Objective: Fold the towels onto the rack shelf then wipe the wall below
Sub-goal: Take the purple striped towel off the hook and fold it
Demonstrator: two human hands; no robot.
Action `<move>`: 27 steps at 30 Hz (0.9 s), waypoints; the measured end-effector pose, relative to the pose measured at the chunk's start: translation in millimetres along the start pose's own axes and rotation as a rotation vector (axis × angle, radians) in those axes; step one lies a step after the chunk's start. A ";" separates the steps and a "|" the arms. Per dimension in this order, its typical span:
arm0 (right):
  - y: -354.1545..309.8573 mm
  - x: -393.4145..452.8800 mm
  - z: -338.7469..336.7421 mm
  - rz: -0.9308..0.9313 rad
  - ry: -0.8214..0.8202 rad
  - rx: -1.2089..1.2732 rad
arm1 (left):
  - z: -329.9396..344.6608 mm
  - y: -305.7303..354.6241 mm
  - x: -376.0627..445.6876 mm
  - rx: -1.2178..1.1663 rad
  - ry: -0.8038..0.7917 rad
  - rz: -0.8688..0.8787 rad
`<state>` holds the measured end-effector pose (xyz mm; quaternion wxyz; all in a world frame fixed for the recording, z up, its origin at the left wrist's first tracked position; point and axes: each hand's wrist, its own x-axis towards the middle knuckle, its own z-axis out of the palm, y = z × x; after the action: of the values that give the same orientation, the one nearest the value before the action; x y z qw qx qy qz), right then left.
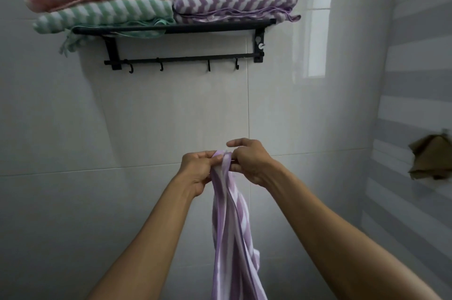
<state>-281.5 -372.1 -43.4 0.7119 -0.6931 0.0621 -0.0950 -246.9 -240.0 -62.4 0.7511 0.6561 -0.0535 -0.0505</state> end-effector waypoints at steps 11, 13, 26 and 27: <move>2.9 4.0 -6.8 -0.429 -0.031 -0.640 | -21.6 4.0 -2.7 -0.118 0.031 0.044; -0.6 4.3 -9.3 -0.485 -0.064 -0.746 | -30.6 3.1 1.0 -0.110 0.058 0.048; -7.5 12.5 10.6 -0.585 -0.063 -0.733 | -37.1 15.0 -4.5 -0.231 -0.176 0.058; -6.7 13.2 11.2 -0.585 -0.044 -0.712 | -37.8 14.8 -5.2 -0.208 -0.200 0.074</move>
<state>-266.4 -364.3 -35.8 0.3738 -0.8847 -0.1223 -0.2501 -246.5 -200.3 -52.9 0.8074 0.5639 -0.1466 -0.0933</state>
